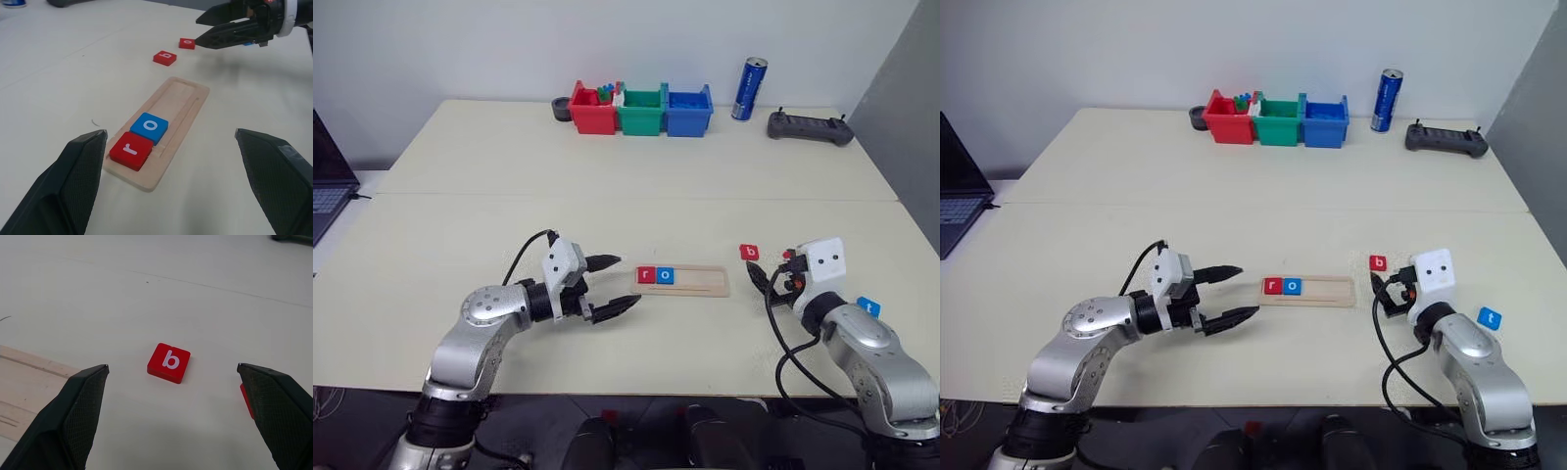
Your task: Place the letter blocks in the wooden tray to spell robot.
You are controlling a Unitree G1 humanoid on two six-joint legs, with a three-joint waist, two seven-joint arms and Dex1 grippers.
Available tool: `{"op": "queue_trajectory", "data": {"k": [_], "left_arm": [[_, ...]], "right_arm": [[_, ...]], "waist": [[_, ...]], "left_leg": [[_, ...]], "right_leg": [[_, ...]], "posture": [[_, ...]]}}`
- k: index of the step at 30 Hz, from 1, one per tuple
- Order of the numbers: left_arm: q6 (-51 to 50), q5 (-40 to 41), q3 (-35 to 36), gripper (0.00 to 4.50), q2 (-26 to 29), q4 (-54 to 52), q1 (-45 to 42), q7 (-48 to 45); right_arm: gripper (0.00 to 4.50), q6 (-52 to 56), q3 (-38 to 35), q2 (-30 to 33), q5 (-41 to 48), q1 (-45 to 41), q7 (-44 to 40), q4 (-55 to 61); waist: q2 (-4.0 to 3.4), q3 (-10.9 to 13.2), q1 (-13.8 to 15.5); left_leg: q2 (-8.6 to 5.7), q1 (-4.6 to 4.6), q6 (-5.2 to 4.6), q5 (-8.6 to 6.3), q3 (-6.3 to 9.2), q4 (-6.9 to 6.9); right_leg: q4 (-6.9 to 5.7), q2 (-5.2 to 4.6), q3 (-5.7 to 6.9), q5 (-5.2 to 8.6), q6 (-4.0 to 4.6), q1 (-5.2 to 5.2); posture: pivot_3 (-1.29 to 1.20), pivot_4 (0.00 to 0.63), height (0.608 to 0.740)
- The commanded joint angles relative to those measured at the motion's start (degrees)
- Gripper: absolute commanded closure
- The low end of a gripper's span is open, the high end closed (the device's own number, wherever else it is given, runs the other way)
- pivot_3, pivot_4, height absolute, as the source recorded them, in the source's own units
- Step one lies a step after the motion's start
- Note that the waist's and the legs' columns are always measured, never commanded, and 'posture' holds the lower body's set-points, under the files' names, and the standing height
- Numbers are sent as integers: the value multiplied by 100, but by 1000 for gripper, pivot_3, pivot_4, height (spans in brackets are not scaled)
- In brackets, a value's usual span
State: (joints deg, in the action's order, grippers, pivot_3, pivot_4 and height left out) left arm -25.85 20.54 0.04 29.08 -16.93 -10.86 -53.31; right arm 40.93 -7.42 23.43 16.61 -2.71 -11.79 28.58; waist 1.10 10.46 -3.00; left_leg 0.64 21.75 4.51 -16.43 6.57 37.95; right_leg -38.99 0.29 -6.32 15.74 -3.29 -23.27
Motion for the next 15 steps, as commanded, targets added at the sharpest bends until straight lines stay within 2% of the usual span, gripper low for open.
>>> {"op": "queue_trajectory", "data": {"k": [1,7,15], "left_arm": [[-180,154,55,69,-177,-572,267,526],[-305,181,-61,69,-361,-1016,618,1018],[-203,222,74,69,-273,-1338,1155,1278]], "right_arm": [[0,-57,-88,-51,-132,49,128,121],[0,-74,-42,-171,-215,97,191,160],[0,-52,154,-456,-306,-201,303,-63]], "waist": [[0,0,-4],[0,0,-5],[-3,-1,-32]], "left_leg": [[0,0,0,0,-1,0],[1,-2,0,0,-3,-2],[4,-6,0,0,-7,-4]], "right_leg": [[0,0,-1,0,0,0],[0,0,-3,0,0,0],[0,3,-7,1,1,0]], "posture": [[0,150,740],[0,150,740],[0,150,740]]}}
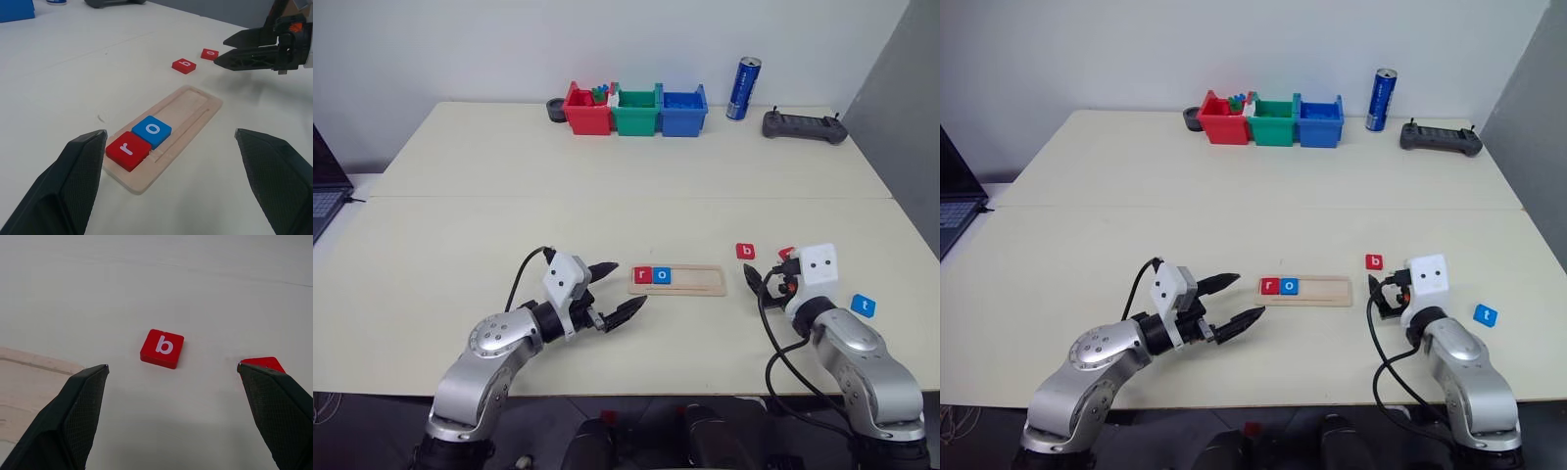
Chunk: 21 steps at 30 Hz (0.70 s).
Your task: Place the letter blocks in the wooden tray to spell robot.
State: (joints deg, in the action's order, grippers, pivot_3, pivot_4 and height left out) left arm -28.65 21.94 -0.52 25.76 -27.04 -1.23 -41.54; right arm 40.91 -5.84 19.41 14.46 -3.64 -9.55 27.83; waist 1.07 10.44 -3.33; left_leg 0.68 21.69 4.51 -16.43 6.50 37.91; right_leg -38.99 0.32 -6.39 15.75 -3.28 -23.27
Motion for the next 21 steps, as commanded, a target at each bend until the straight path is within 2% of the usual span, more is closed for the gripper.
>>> {"op": "queue_trajectory", "data": {"k": [1,5,12,18,21], "left_arm": [[80,88,128,69,59,-386,261,138],[16,204,53,69,40,-546,244,218],[-261,919,88,69,305,-823,39,-173],[-263,944,325,69,556,-884,85,-8],[198,885,463,69,295,-873,292,166]], "right_arm": [[0,-58,12,-82,-103,-143,93,-26],[0,-92,94,-167,-147,-231,102,-152],[0,-45,127,-334,-250,-527,206,-453],[0,-5,35,-570,-230,-792,385,-646],[0,-39,74,-644,-260,-840,436,-687]], "waist": [[0,0,8],[1,0,31],[0,0,9],[-1,0,2],[-1,0,4]], "left_leg": [[0,0,0,0,0,0],[-3,3,0,0,-1,3],[-2,1,0,0,-2,1],[0,0,0,0,-2,0],[0,0,0,0,-4,-1]], "right_leg": [[0,0,0,0,0,0],[1,-2,-1,0,0,0],[1,-1,-1,0,0,0],[0,1,-1,1,1,0],[3,0,-3,1,2,0]], "posture": [[0,150,740],[0,150,740],[0,150,740],[0,150,740],[0,150,740]]}}
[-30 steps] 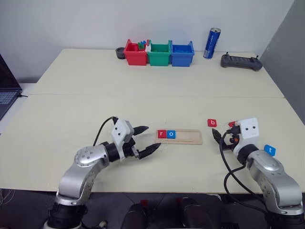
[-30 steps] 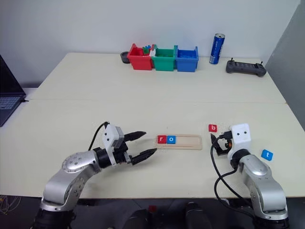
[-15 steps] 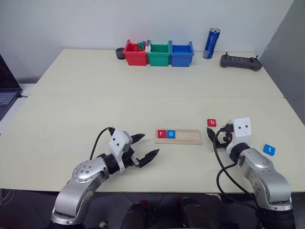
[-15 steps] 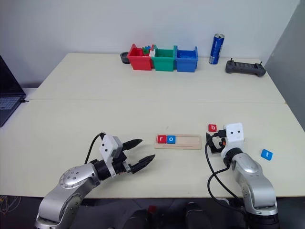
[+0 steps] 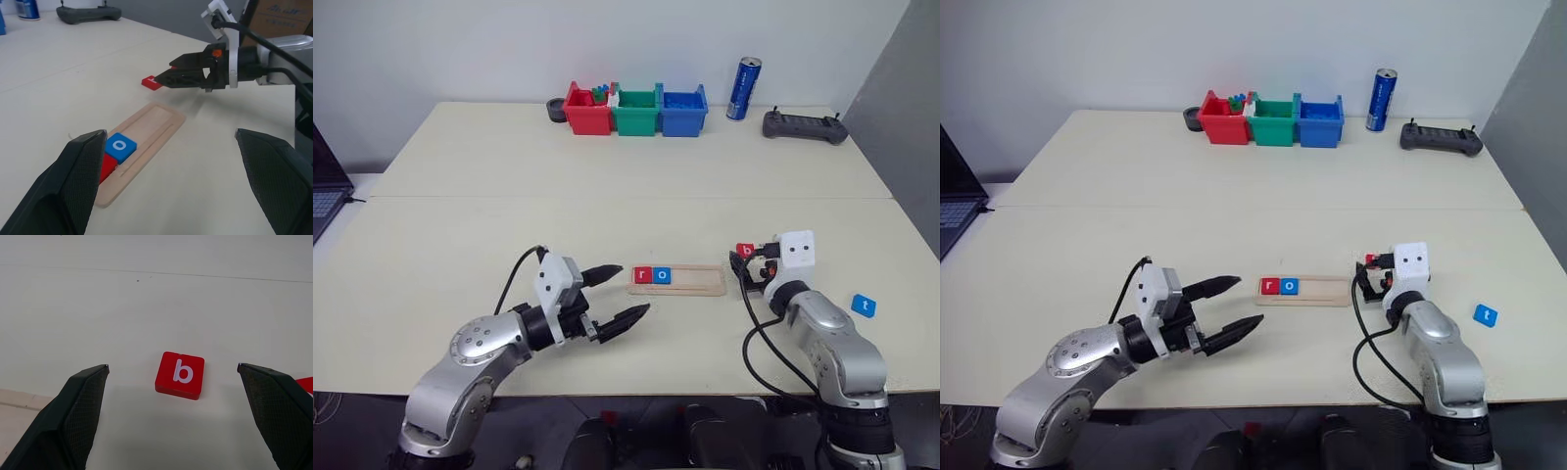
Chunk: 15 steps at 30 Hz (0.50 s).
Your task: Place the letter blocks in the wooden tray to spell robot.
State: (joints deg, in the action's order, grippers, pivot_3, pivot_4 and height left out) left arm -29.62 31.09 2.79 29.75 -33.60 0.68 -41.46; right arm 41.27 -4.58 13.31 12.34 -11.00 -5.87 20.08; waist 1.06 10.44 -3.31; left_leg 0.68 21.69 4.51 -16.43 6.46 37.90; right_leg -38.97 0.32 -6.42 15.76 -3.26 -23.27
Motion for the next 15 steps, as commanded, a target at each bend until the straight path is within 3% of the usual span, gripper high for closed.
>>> {"op": "queue_trajectory", "data": {"k": [1,3,7,15], "left_arm": [[239,-35,139,69,-122,-238,132,259],[102,-177,43,69,-41,-344,155,452],[-13,397,87,69,-221,-477,224,452],[734,305,250,69,-260,-229,842,144]], "right_arm": [[0,-85,-43,-52,-58,-115,75,78],[0,-128,3,-74,-95,-122,64,59],[0,-203,43,-109,-147,-123,49,-1],[0,-333,65,-243,-233,-187,76,-153]], "waist": [[0,0,4],[0,0,3],[0,0,2],[-1,1,-7]], "left_leg": [[0,1,0,0,0,0],[0,1,0,0,0,1],[-1,1,0,0,-1,1],[2,-2,0,0,-2,-1]], "right_leg": [[1,0,0,0,0,0],[1,-1,0,0,0,0],[1,0,-1,0,0,0],[-1,2,-3,1,2,-2]], "posture": [[0,150,740],[0,150,740],[0,150,740],[0,150,740]]}}
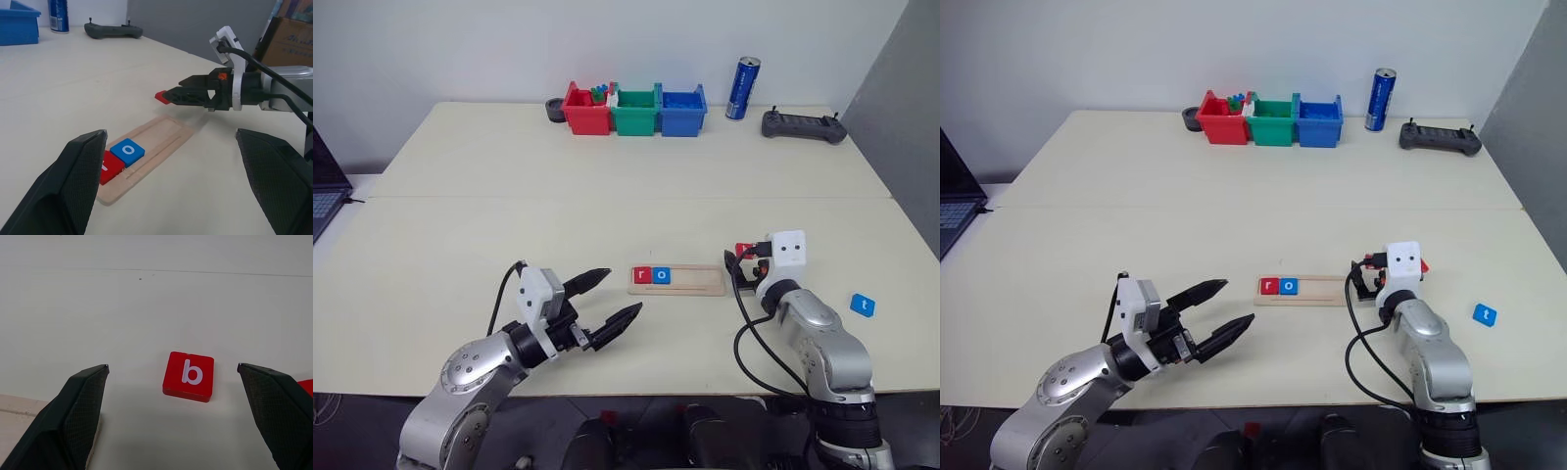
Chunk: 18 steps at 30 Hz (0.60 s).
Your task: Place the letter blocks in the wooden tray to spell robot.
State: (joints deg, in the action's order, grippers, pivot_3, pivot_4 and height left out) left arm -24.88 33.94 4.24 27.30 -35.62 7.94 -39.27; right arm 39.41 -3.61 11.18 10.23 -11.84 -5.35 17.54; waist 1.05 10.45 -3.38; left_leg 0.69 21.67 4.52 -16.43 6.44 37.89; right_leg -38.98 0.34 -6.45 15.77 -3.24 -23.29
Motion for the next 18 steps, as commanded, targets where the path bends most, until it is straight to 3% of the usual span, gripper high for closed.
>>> {"op": "queue_trajectory", "data": {"k": [1,18], "left_arm": [[336,5,140,69,-5,0,180,-109],[814,-150,156,69,73,141,379,-252]], "right_arm": [[0,-132,-39,-59,-19,-114,40,90],[0,-130,-345,-419,-126,-491,599,-799]], "waist": [[0,0,0],[-1,1,-2]], "left_leg": [[0,0,0,0,-2,0],[0,1,0,0,-4,-1]], "right_leg": [[1,0,-1,0,0,0],[2,0,-2,1,1,-1]], "posture": [[0,150,740],[0,150,740]]}}
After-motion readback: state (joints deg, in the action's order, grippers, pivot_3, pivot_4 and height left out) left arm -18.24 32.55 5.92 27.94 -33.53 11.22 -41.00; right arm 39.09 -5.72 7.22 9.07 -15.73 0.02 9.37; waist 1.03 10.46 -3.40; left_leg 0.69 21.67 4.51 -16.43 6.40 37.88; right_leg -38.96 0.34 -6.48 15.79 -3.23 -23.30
